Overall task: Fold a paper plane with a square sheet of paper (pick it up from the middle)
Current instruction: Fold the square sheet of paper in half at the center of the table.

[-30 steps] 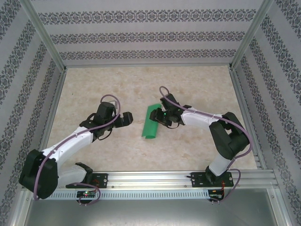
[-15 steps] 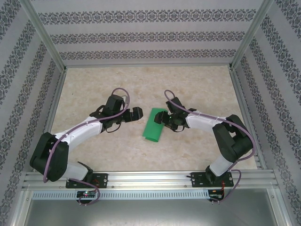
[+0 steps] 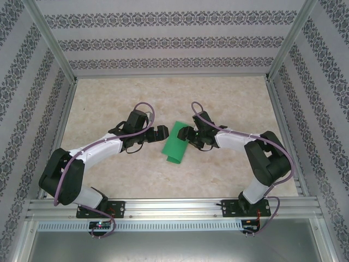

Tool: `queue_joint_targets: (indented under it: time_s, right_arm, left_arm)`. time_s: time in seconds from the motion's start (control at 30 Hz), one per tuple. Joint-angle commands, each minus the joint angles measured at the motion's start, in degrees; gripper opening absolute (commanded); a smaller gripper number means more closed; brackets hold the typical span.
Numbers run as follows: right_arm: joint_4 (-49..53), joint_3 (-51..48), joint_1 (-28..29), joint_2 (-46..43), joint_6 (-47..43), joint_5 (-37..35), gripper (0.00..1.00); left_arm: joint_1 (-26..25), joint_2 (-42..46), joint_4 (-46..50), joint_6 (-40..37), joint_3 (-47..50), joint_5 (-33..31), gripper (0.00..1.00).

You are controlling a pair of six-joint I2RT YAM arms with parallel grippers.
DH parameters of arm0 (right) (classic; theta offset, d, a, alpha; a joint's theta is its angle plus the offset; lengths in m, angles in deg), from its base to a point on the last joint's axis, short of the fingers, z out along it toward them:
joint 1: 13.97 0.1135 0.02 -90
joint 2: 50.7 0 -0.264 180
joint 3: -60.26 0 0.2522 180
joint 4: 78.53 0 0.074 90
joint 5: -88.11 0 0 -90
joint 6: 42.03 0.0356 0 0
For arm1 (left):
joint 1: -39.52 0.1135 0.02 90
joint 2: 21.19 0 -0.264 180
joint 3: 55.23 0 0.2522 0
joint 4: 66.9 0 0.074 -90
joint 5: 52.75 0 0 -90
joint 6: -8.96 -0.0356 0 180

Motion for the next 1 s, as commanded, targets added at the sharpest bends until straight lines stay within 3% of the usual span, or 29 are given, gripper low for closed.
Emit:
queue_joint_targets:
  time_s: [0.0,0.23,0.47,0.6,0.83,0.97]
  right_arm:
    - [-4.0,-0.3,0.1,1.6,1.7,1.8,0.65]
    - [-6.9,-0.5,0.5,2.9,2.2,3.6,0.69]
    - [-10.1,-0.1,0.4,4.8,0.5,6.2,0.58]
    - [-9.0,1.1,-0.8,5.9,-4.9,10.2,0.56]
    - [-9.7,3.1,-4.6,9.3,-14.3,23.2,0.53]
    - [-3.2,7.0,-5.4,10.9,-19.7,25.1,0.52]
  left_arm:
    - [-0.7,0.6,-0.8,0.1,-1.1,0.1,1.00]
    - [-0.7,0.9,-0.6,0.1,-0.9,0.0,1.00]
    - [-0.7,1.0,0.2,-0.3,-1.2,-0.2,1.00]
    - [-0.7,1.8,0.4,0.0,-0.6,-0.7,1.00]
    - [-0.8,1.8,0.2,0.0,-0.5,-0.7,1.00]
    - [-0.7,1.7,0.4,0.1,-0.9,-0.5,1.00]
